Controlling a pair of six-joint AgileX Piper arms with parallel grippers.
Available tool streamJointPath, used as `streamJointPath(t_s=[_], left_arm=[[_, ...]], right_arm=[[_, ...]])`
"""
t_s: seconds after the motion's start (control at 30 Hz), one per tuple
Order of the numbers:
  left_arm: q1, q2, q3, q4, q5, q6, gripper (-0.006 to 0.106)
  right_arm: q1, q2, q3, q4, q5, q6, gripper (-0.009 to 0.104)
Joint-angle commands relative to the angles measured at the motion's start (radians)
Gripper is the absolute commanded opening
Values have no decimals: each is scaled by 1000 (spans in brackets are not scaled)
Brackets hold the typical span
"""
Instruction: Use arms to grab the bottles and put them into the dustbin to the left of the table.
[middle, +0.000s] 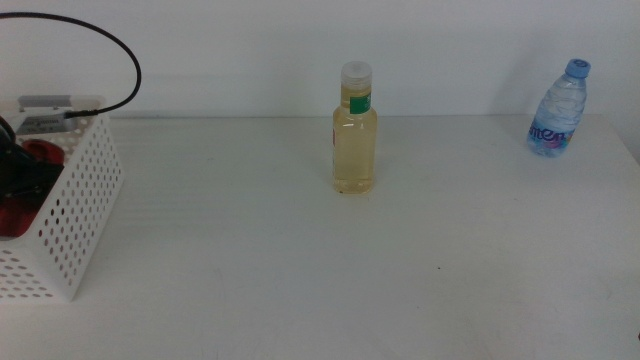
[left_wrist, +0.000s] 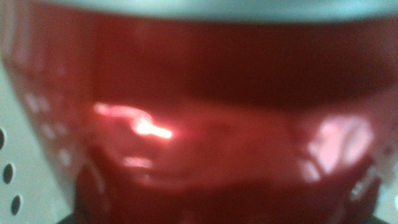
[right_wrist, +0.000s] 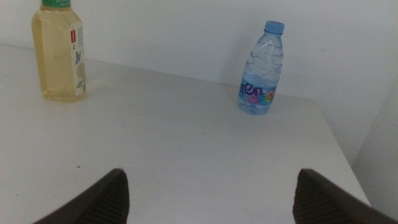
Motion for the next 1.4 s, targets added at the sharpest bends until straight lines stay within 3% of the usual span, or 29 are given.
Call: streamJointPath(t_s=[0.0, 0.33, 0.4, 0.9, 1.37], left_arm=[[-1, -69, -35, -17, -7, 13, 15], [-1, -69, -35, -13, -33, 21, 83], [-1, -69, -35, -14, -29, 20, 91], [-22, -256, -153, -24, 151, -128, 90], [-304, -560, -134, 85, 149, -282, 89]], right_arm=[[-4, -29, -8, -6, -76, -10, 79], [-4, -29, -8, -6, -76, -10, 79], [-4, -29, -8, -6, -76, -10, 79], [-4, -29, -8, -6, -76, -10, 79], [-4, -29, -8, -6, -76, -10, 79]])
